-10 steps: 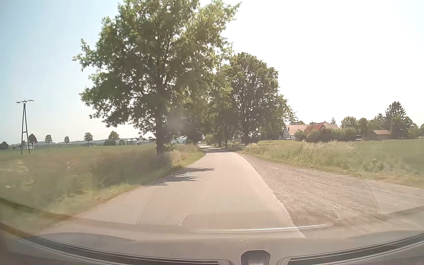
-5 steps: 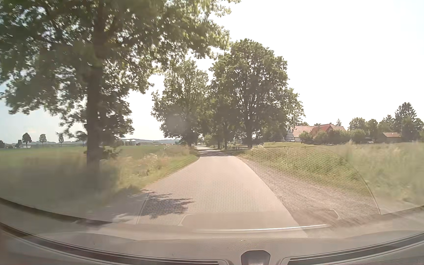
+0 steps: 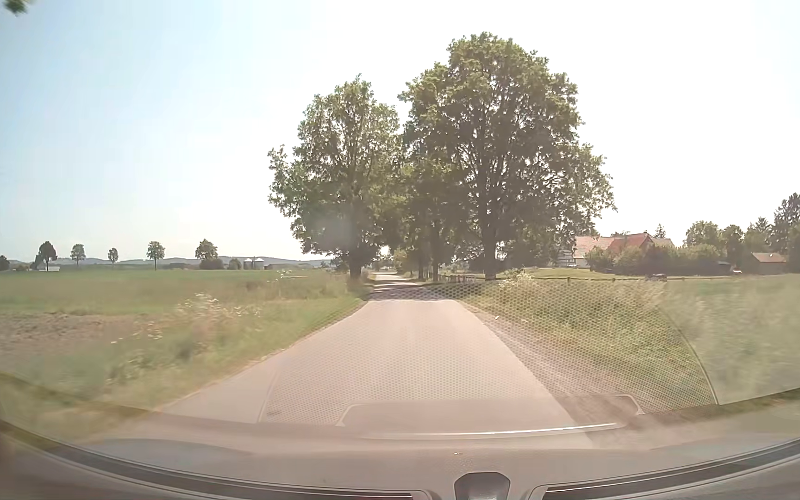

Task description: Follow the waypoints while adhering to traffic rules and regulations

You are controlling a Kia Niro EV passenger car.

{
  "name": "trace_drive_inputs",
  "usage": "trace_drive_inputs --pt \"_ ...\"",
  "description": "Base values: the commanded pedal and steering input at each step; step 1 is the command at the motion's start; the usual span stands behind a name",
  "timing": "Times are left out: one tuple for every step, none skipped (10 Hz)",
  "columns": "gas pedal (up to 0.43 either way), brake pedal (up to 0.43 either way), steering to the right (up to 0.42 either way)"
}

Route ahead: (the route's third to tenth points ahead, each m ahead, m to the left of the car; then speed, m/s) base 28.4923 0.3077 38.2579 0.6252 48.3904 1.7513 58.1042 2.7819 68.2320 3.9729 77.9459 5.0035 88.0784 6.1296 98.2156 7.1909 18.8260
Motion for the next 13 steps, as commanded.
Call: trace_drive_inputs --pt "0.177 0.006 -0.010" --pt "0.177 0.006 -0.010" --pt "0.177 0.006 -0.010" --pt "0.177 0.006 -0.010" --pt "0.177 0.006 -0.010" --pt "0.177 0.006 -0.009" --pt "0.177 0.006 -0.009" --pt "0.177 0.006 -0.009" --pt "0.177 0.006 -0.010" --pt "0.177 0.006 -0.009" --pt "0.177 0.006 -0.009" --pt "0.189 0.006 -0.009" --pt "0.189 0.006 -0.009"
